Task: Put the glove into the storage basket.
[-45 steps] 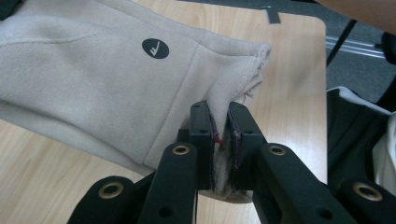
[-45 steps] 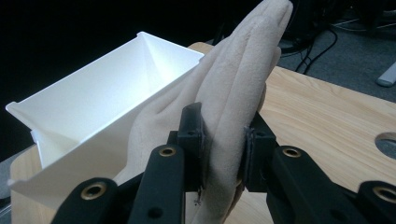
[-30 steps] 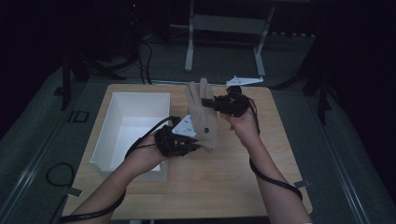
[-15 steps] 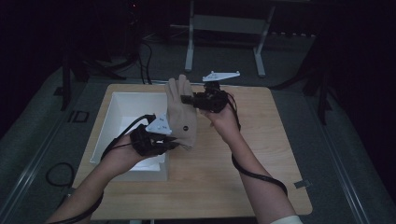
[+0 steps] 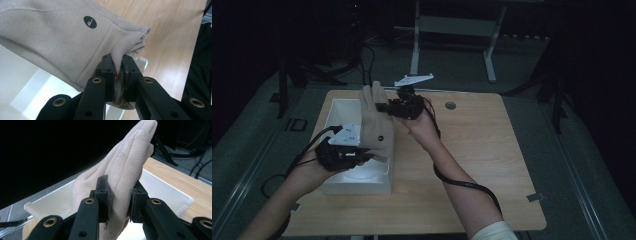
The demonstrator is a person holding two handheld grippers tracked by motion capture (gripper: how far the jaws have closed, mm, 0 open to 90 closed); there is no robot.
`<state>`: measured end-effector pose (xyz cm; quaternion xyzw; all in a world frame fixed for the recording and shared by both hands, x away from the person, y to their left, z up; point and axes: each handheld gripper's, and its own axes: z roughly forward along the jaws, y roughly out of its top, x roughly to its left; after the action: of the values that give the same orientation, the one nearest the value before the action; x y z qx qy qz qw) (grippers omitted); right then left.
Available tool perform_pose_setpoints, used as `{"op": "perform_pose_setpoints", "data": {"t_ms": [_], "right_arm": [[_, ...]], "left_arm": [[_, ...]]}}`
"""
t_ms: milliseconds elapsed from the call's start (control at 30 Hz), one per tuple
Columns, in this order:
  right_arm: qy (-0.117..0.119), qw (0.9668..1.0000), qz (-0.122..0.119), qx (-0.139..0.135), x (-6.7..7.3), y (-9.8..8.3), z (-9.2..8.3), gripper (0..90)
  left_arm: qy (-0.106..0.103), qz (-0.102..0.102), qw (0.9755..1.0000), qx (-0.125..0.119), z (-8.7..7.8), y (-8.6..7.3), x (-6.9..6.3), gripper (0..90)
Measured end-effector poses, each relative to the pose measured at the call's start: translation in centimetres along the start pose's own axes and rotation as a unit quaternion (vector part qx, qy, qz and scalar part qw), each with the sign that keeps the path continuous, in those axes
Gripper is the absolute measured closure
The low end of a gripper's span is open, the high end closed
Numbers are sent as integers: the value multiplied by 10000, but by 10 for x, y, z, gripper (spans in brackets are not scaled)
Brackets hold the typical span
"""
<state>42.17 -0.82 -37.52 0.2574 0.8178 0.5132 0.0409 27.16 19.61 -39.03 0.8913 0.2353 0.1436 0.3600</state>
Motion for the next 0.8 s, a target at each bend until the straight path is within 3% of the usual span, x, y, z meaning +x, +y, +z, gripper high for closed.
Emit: {"op": "perform_pose_setpoints", "data": {"t_ms": [167,333,467,500,700,800], "right_arm": [[152,9998,-40,112,12,5,27,736],[180,9996,-54,190,17,3,45,736],[154,9995,-7,279,15,-4,54,736],[139,9992,55,369,13,-11,62,735],[93,9981,198,582,7,-29,78,735],[-38,9963,189,839,4,-38,89,735]], "left_arm": [[126,-169,9998,44,-11,-20,5,827],[197,-283,9994,70,-12,-31,7,827],[220,-364,9988,228,-1,-39,7,827],[294,-427,9978,405,7,-43,7,827],[356,-636,9953,643,24,-55,6,826],[481,-734,9933,749,34,-61,4,825]]}}
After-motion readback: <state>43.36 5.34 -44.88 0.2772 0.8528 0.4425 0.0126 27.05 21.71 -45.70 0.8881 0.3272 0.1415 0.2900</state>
